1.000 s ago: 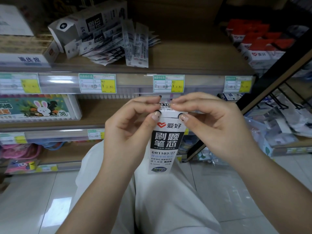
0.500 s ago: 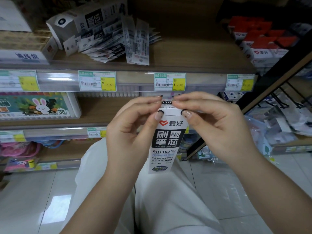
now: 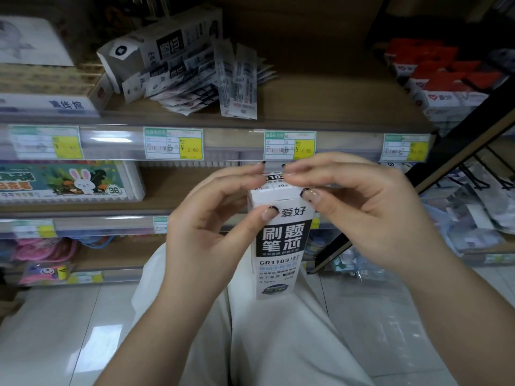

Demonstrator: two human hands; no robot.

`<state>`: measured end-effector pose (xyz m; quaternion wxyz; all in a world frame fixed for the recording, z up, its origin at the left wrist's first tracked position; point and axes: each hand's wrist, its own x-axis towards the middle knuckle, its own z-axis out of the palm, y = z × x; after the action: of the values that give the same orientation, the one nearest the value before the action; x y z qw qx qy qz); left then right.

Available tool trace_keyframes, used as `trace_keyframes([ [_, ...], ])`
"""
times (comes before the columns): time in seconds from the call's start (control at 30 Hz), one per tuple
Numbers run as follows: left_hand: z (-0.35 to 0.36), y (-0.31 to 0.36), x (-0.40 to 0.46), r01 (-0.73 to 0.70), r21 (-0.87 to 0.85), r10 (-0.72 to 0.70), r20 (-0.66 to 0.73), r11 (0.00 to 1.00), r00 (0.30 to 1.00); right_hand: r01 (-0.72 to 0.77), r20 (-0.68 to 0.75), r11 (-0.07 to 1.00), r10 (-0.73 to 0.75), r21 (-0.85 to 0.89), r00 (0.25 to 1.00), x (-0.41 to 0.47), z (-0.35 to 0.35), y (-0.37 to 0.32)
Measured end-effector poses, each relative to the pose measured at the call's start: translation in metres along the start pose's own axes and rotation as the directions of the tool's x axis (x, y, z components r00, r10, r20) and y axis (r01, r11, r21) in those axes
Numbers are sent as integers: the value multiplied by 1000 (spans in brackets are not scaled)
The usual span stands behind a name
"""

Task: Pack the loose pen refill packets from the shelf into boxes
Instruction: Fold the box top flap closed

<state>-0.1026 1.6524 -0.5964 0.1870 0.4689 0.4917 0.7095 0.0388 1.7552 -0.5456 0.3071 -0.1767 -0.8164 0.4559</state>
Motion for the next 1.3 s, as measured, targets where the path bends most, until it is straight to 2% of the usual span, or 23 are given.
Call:
trace_keyframes([
  [0.13, -3, 7, 4, 23, -29, -23, 8, 999, 1000, -46, 47, 998, 44, 38, 998, 6, -7, -6],
  [0.3, -1, 10, 2, 39, -81, -42, -38, 996, 998, -7, 38, 999, 6, 45, 999, 8, -3, -7],
  [0.4, -3, 12, 2, 58, -144, -67, -53, 988, 996, -8, 40, 993, 3, 119, 999, 7, 2, 2],
  [0.47, -6, 12, 3, 66, -135, -74, -56, 989, 996, -41, 61, 980, 29, 196, 998, 6, 5, 7],
  [0.53, -9, 14, 5, 62, -117, -68, -52, 991, 996, -48, 60, 978, 36, 202, 998, 4, 10, 9],
  [0.8, 1, 23, 6, 10, 2, -9, -144, 1000, 990, 45, -64, 998, -41, 49, 997, -2, 22, 7],
  [0.97, 17, 26, -4, 34, -26, -40, -276, 999, 960, 39, -149, 978, -8, 203, 989, -7, 32, 4],
  [1.07, 23, 28, -5, 48, -28, -54, -323, 998, 945, 24, -195, 978, 17, 206, 981, -9, 36, 1],
  [1.3, 18, 30, 10, 101, -66, -116, -302, 993, 946, 65, -283, 977, -4, 205, 959, -13, 40, -8],
])
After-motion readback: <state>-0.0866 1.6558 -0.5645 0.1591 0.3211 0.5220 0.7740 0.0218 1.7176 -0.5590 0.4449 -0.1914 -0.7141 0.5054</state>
